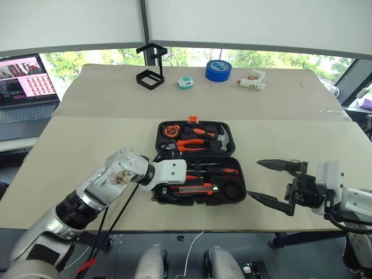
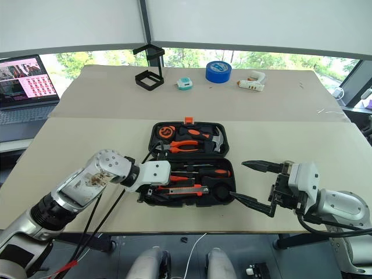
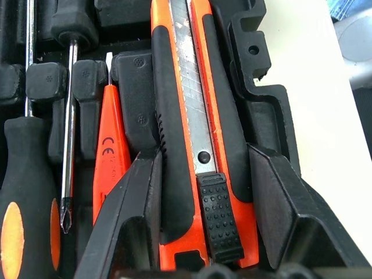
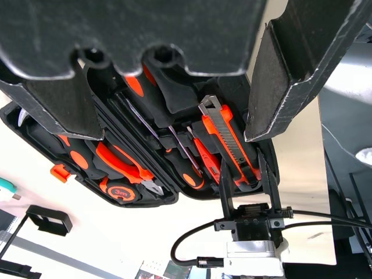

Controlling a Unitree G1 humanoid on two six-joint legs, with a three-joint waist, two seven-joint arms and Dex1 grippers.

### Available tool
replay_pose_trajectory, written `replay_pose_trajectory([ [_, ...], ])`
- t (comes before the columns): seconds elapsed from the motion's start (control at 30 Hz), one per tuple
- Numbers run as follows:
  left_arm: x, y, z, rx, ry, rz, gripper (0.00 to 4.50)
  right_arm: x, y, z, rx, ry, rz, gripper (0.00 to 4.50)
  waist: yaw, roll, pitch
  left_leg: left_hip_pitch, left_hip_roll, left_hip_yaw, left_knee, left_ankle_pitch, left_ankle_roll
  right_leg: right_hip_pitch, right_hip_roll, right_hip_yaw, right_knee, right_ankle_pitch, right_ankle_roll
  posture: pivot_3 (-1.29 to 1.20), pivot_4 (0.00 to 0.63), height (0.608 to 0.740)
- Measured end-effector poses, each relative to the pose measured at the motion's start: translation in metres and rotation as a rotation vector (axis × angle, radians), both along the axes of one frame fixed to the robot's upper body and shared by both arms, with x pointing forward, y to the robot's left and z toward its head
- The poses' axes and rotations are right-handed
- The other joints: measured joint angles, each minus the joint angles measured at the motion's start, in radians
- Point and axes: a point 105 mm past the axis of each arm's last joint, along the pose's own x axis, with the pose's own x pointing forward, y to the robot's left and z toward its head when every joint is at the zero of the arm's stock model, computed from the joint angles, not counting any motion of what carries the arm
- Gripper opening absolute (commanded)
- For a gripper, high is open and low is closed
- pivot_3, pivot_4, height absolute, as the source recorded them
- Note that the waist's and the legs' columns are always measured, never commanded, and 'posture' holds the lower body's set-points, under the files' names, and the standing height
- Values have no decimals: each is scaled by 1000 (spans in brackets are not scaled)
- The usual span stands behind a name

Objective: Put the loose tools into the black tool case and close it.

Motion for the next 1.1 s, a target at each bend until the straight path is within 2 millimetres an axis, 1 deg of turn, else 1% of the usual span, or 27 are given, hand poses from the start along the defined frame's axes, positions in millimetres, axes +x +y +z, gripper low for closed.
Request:
replay_pose_trajectory([
  [0.1, 0, 0, 0, 7, -3, -3, 1722, 0, 0, 0, 0, -1, 0, 4500, 0, 0, 0, 0, 0, 0, 0, 0, 0, 0, 0, 0, 0, 0, 0, 0, 150, 740],
  [0.17, 0, -1, 0, -3, 14, 11, 2726, 0, 0, 1, 1, -3, 0, 4500, -1, 0, 0, 0, 0, 0, 0, 0, 0, 0, 0, 0, 0, 0, 0, 0, 150, 740],
  [0.2, 1, -2, 1, -15, 21, 22, 2930, 1, 0, 1, 2, -5, -1, 4500, 0, 0, 0, 0, 0, 0, 0, 0, 0, 0, 0, 0, 1, 0, 0, 0, 150, 740],
  [0.27, 2, -4, 4, -55, 33, 44, 3740, 2, 1, 2, 5, -8, -3, 4500, 0, 0, 0, 0, 0, -1, 0, 0, 0, 0, 0, 0, 0, 0, 0, 0, 150, 740],
  [0.3, 2, -4, 7, -77, 41, 46, 3995, 2, 1, 2, 7, -10, -3, 4500, -1, 0, 0, 0, 0, -1, 0, 0, 0, 0, 0, 0, 0, 0, 0, 0, 150, 740],
  [0.33, 2, -5, 10, -107, 54, 39, 4456, 2, 1, 2, 8, -10, -4, 4500, -2, 0, 0, 0, 0, -1, 0, 0, 0, -1, 0, 0, 1, 0, 0, 0, 150, 740],
  [0.4, 2, -5, 19, -152, 56, 20, 4456, 2, 1, 2, 8, -9, -4, 4500, -3, 0, 0, -1, 0, -1, 0, 0, 0, -1, 0, 0, 1, 0, 0, 0, 150, 740],
  [0.57, 7, 3, 53, -309, -11, -4, 4456, 4, 0, 1, 10, -3, -7, 4500, -4, 0, 0, 0, 0, -1, 0, 0, 0, -1, 0, 0, 1, 0, 0, 0, 150, 740],
  [0.63, 11, 6, 58, -354, -42, 3, 3946, 5, 0, 1, 12, -3, -6, 4500, -4, 0, 0, 0, 0, -1, 0, 0, 0, -1, 0, 0, 1, 0, 0, 0, 150, 740],
  [0.7, 11, 8, 56, -412, -42, 20, 3431, 7, 1, 1, 15, -2, -4, 4500, -4, 0, 0, 0, 0, -1, 0, 0, 0, -1, 0, 0, 1, 0, 0, 0, 150, 740],
  [0.73, 10, 9, 52, -439, -35, 26, 2926, 7, 1, 0, 16, -1, -2, 4500, -4, 0, 0, 0, 0, -1, 0, 0, 0, -1, 0, 0, 1, 0, 0, 0, 150, 740],
  [0.77, 7, 8, 45, -461, -20, 26, 2522, 8, 1, 0, 17, 3, -1, 4500, -4, 0, 0, -1, 0, -1, 0, 0, 0, -1, 0, 0, 1, 0, 0, 0, 150, 740],
  [0.87, 3, 4, 36, -504, -12, 24, 1374, 9, 1, -2, 19, 10, -3, 4500, -1, 0, 0, 0, 0, -1, 1, 0, 0, 0, -1, 0, 2, 0, 0, 0, 150, 740],
  [0.9, 1, 1, 33, -525, -10, 27, 1052, 9, 1, -2, 20, 12, -2, 4500, 0, 0, 0, 0, 0, -1, 1, 0, 0, 0, -1, 0, 1, 0, 0, 0, 150, 740],
  [0.97, 0, -5, 27, -559, 1, 40, 264, 9, 2, -3, 23, 14, 1, 4500, 0, 0, 0, 0, 0, -1, 1, 0, 0, 0, -1, 0, 2, 0, 0, 0, 150, 740],
  [1.0, -1, -7, 23, -559, -1, 39, 71, 9, 2, -3, 24, 15, 2, 4500, 0, 0, 0, 0, 0, -1, 1, 0, 0, 0, -1, 0, 2, 0, 0, 0, 150, 740],
  [1.1, 3, -12, 8, -527, -19, 63, 71, 9, 3, -4, 25, 16, 3, 4500, -2, 0, 0, 0, 0, -1, 1, 0, 0, 0, 0, 0, 2, 0, 0, 0, 150, 740],
])
